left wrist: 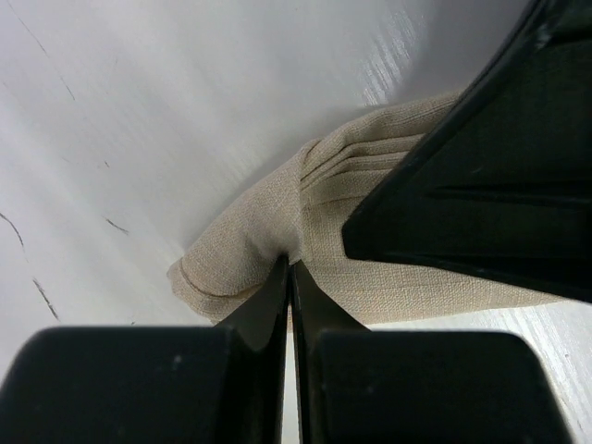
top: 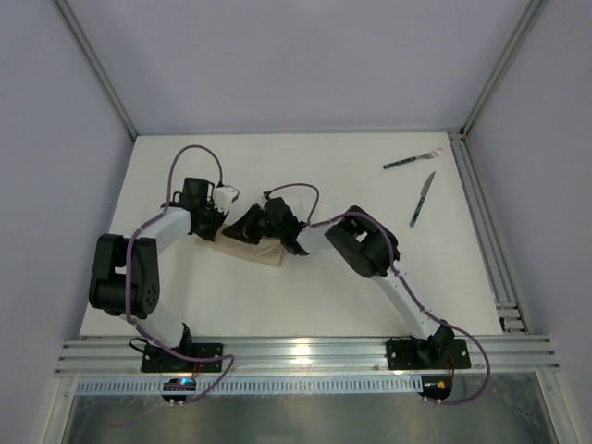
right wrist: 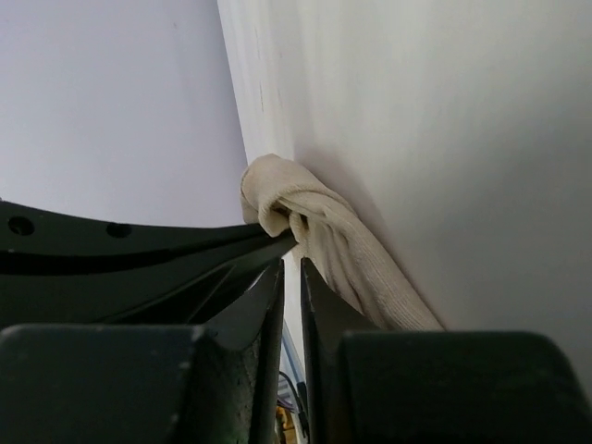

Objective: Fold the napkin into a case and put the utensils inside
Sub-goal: Grasp the top corner of the smaller rectangle folded napkin from the folded napkin.

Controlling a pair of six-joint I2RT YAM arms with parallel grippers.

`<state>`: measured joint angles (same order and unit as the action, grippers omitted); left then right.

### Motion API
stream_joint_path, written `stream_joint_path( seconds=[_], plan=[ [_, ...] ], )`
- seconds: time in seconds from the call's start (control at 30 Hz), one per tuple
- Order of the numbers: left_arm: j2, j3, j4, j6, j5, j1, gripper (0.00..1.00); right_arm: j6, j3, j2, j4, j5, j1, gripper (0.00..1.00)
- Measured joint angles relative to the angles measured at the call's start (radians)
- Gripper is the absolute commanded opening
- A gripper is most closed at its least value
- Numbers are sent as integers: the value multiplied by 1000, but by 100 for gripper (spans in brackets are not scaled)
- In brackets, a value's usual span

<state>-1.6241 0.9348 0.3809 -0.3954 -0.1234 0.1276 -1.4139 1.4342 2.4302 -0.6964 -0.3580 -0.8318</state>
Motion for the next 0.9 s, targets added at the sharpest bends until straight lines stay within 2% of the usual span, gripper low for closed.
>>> stream_joint_path(
  seconds=[0.2, 0.47, 0.7, 0.9],
  plan=[
    [0, 0, 0, 5, -6, -3, 0, -4, 103, 39, 67, 22, -25, 15],
    [11, 0, 0, 21, -8, -4, 0, -26, 138, 58, 133, 42, -39, 15],
    [69, -8, -2, 22, -5, -13, 0, -57, 237, 111, 167, 48, -52, 15],
    [96, -32, -4, 21, -1, -12, 0, -108, 270, 141, 132, 76, -54, 4]
  ],
)
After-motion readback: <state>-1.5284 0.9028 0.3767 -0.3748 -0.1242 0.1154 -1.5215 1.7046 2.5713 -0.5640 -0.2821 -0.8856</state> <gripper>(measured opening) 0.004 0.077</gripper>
